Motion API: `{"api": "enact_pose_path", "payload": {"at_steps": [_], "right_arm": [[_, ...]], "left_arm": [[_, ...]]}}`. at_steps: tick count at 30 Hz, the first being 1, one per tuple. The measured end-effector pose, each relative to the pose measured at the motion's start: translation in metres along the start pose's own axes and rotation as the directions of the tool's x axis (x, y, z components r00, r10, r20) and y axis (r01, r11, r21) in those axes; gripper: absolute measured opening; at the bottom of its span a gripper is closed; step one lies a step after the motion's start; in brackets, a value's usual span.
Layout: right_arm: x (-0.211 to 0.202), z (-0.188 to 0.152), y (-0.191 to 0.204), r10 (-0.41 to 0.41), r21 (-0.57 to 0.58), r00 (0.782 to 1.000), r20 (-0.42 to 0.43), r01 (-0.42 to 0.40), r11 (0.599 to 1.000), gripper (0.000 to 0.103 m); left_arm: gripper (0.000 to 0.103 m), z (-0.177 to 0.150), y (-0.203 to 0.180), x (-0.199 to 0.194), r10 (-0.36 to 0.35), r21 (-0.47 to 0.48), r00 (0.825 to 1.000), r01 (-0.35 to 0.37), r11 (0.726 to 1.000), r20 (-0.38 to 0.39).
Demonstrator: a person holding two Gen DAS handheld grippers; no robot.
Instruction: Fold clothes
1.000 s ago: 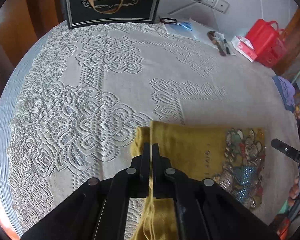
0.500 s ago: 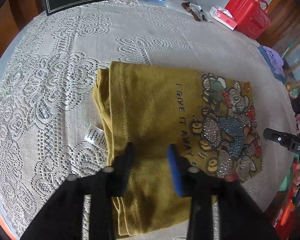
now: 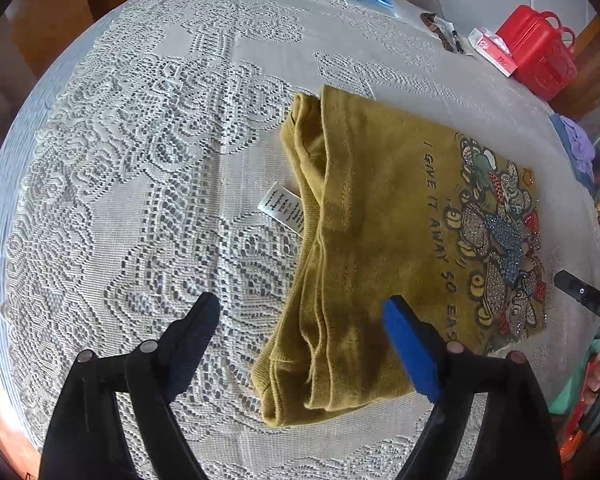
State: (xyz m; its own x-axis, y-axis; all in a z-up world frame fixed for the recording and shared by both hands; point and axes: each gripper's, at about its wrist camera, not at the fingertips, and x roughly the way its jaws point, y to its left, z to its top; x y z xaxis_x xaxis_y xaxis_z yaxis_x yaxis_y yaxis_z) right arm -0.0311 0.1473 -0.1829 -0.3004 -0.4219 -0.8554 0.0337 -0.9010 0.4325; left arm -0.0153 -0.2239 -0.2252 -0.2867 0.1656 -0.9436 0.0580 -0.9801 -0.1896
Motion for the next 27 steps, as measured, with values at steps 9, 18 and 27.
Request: {"api": "enact_pose_path", "payload": {"at_steps": [9, 18, 27], "right_arm": [[0.021, 0.008, 0.013, -0.044, 0.015, 0.999, 0.008, 0.044, 0.999, 0.032], [0.04, -0.008, 0.05, -0.098, -0.153, 0.995, 0.001, 0.097, 0.983, 0.024], [0.042, 0.005, 0.029, -0.051, -0.048, 0.999, 0.011, 0.051, 0.998, 0.038]], "left_arm": [[0.081, 0.007, -0.039, 0.025, 0.057, 0.097, 0.998, -0.059, 0.994, 0.021], [0.038, 0.005, -0.044, 0.022, 0.018, 0.062, 0.999, -0.016, 0.998, -0.031], [0.033, 0.008, -0.042, 0.026, -0.034, 0.064, 0.999, 0.036, 0.997, -0.033]]}}
